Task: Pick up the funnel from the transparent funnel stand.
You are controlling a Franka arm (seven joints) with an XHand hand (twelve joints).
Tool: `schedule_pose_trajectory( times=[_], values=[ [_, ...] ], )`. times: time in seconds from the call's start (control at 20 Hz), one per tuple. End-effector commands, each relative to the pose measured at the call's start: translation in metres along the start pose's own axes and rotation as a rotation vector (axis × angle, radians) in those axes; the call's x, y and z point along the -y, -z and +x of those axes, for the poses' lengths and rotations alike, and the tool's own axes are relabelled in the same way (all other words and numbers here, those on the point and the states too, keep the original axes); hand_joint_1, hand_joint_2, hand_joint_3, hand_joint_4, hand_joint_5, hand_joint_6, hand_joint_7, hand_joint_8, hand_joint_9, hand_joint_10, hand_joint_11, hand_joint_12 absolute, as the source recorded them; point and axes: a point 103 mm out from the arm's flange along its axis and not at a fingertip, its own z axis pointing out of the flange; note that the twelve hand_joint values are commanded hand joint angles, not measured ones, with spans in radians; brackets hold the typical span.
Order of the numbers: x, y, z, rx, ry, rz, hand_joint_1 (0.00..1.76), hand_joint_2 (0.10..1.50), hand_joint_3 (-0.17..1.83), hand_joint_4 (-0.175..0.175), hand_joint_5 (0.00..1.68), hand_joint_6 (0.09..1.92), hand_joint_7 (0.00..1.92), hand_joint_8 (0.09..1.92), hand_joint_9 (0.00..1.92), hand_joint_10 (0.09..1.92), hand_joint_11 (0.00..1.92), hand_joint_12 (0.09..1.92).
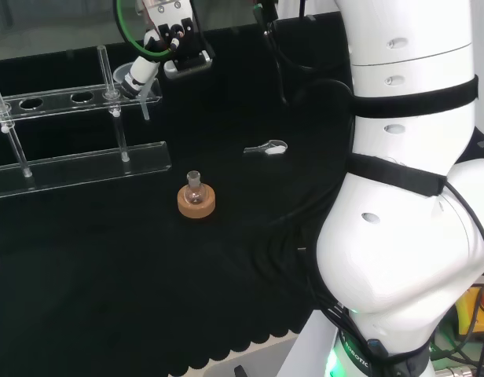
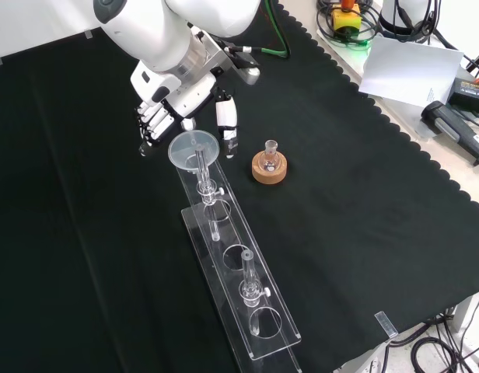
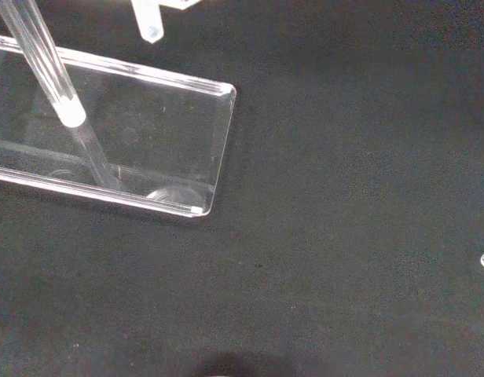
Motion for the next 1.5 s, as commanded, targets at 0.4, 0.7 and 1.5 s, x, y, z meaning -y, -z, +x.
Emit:
schedule_pose_trajectory(
  times=[0.4, 0.7, 1.5],
  values=[
    [-0.004, 0.003, 0.018, 0.017, -0.007, -0.005, 0.43, 0.72, 0.02, -0.054, 0.08, 0.09, 0.21, 0.58, 0.09, 0.83, 0.0, 1.07],
    [-0.004, 0.003, 0.024, 0.014, -0.011, -0.006, 0.44, 0.73, 0.02, -0.049, 0.12, 0.09, 0.26, 0.58, 0.11, 0.82, 0.0, 1.1],
    [-0.009, -0.003, 0.015, 0.0, -0.021, -0.044, 0.49, 0.76, 0.03, -0.03, 0.4, 0.09, 0.54, 0.51, 0.28, 0.75, 0.0, 1.22]
  ],
)
